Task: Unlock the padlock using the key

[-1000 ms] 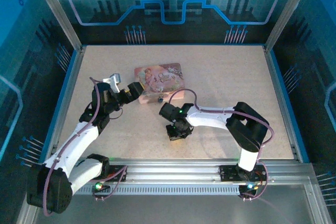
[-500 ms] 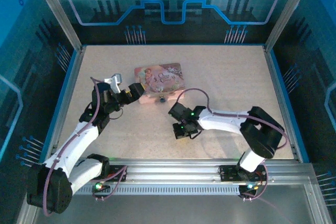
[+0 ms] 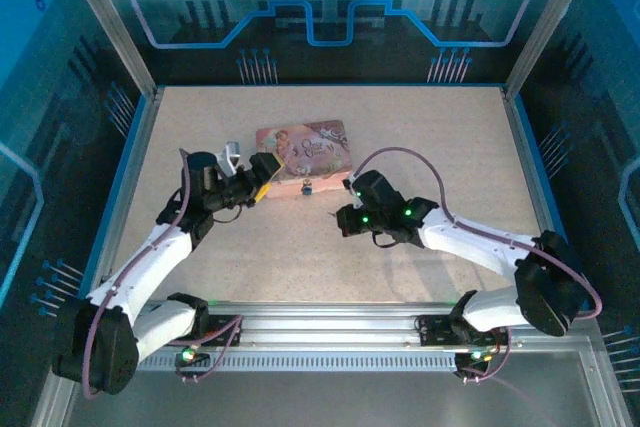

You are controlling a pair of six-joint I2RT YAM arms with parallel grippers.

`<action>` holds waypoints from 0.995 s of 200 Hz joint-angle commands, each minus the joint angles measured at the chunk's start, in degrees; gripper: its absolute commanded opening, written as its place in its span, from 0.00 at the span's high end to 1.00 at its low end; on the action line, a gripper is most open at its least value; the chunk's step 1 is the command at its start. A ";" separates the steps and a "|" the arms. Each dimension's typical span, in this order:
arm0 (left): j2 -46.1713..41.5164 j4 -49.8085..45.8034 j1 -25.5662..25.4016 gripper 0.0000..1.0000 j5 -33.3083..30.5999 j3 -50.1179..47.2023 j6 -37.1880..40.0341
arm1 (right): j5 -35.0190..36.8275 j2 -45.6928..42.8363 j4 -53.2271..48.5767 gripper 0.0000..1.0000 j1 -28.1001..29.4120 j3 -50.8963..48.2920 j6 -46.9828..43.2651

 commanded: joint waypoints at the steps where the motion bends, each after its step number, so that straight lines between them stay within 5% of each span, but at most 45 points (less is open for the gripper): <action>1: 0.46 5.12 -2.54 0.07 0.47 1.18 -11.19 | 1.83 -2.11 4.37 1.00 -0.17 2.08 -1.45; 77: 3.11 15.60 -10.70 0.20 -10.39 -0.35 -22.43 | 10.53 -1.47 14.52 1.00 4.56 7.21 0.50; 125: 4.56 15.71 -12.79 0.22 -12.50 -0.14 -24.57 | 10.05 -0.04 16.13 1.00 5.49 8.16 0.98; 199: 5.44 15.19 -14.75 0.19 -14.61 -1.00 -40.31 | 7.27 2.68 19.37 1.00 5.62 9.53 0.69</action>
